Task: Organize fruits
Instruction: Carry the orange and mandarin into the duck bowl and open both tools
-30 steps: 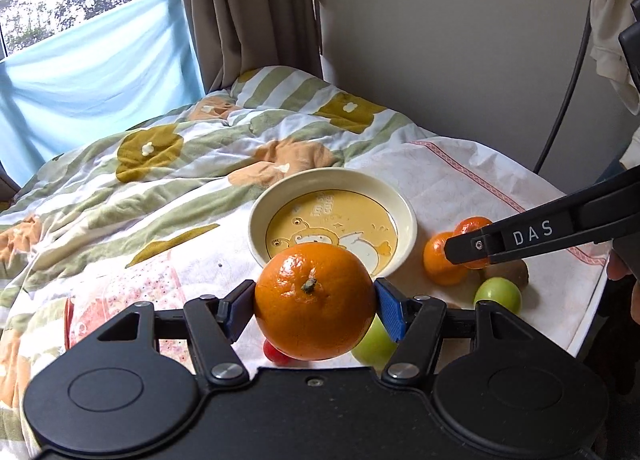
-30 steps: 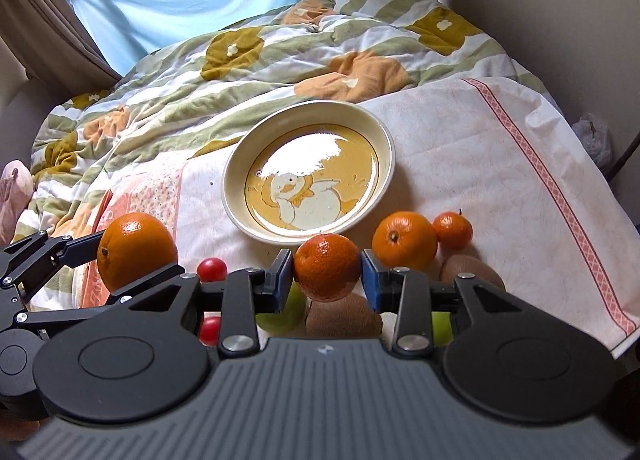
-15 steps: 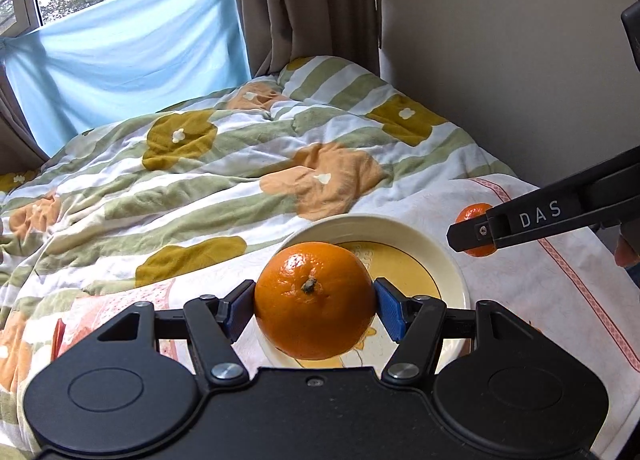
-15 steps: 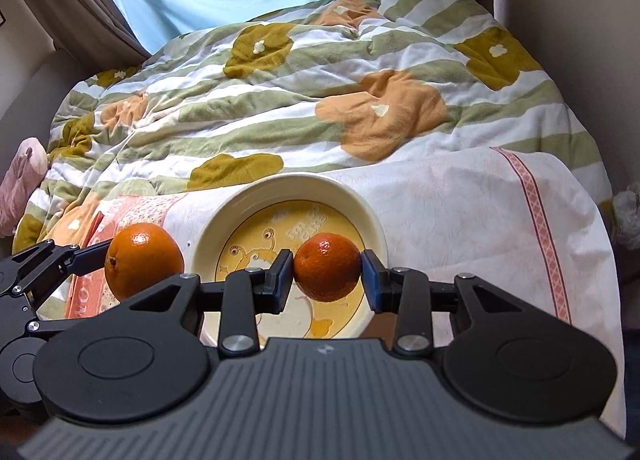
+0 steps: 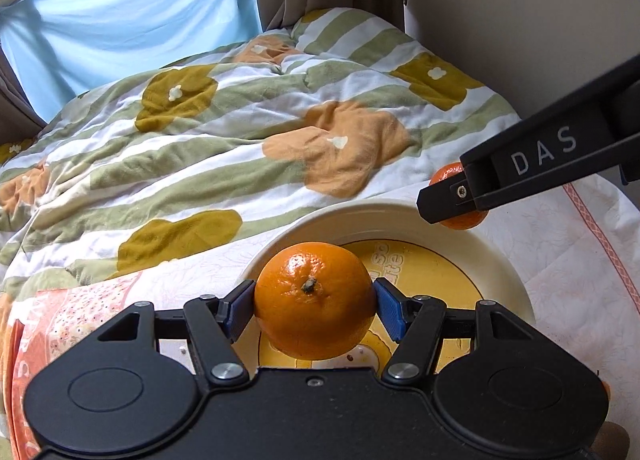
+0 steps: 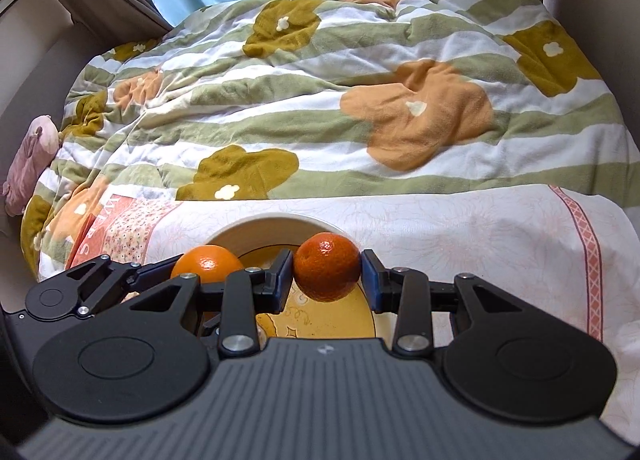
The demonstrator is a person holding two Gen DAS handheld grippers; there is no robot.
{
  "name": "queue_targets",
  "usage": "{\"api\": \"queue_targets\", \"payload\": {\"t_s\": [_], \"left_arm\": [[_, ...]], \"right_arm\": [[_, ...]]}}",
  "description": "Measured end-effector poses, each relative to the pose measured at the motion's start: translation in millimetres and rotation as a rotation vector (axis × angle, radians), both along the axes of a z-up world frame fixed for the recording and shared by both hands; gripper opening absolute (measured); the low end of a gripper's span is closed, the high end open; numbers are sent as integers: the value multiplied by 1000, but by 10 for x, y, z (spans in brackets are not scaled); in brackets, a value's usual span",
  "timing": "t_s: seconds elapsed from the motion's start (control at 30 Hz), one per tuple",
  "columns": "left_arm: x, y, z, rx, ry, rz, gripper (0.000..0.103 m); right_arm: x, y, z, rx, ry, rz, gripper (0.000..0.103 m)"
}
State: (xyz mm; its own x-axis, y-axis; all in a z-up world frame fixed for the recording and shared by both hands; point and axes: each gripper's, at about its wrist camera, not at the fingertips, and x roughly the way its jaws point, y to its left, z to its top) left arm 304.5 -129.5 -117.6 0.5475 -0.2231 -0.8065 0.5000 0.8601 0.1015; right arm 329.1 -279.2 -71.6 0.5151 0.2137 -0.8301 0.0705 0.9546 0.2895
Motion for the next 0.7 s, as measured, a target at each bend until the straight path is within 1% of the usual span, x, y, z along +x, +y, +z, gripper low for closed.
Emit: {"api": "queue_targets", "payload": {"t_s": [0.1,0.2,0.27,0.3,0.33,0.37,0.43,0.57,0.7], "left_arm": [[18,-31,-98,30,4,-25,68],[37,-15,-143,30,15,-44,68],[18,-1,-134,25,-2,-61,71],[2,-1,-107,25,-18,-72,75],[-15,6,-73,23,-33,-84,91],[-32,9,-36,16,-47,-92,103],[-64,45,49,-2,-67,-104,103],[-83,168,137,-28,-34,-83,103],[-147,313,217,-54,-18,-37,103]], "right_arm": [[3,3,-62,-1,18,-13,51],[-28,0,-113,0,38,-36,51],[-46,-5,-137,1,48,-51,51],[-51,-7,-141,1,50,-56,51],[-58,-5,-135,1,51,-63,51],[-65,-7,-130,1,51,-68,51],[-76,-6,-112,2,51,-76,51],[-89,29,-64,-13,38,-70,52],[-103,52,-55,12,32,-45,52]]}}
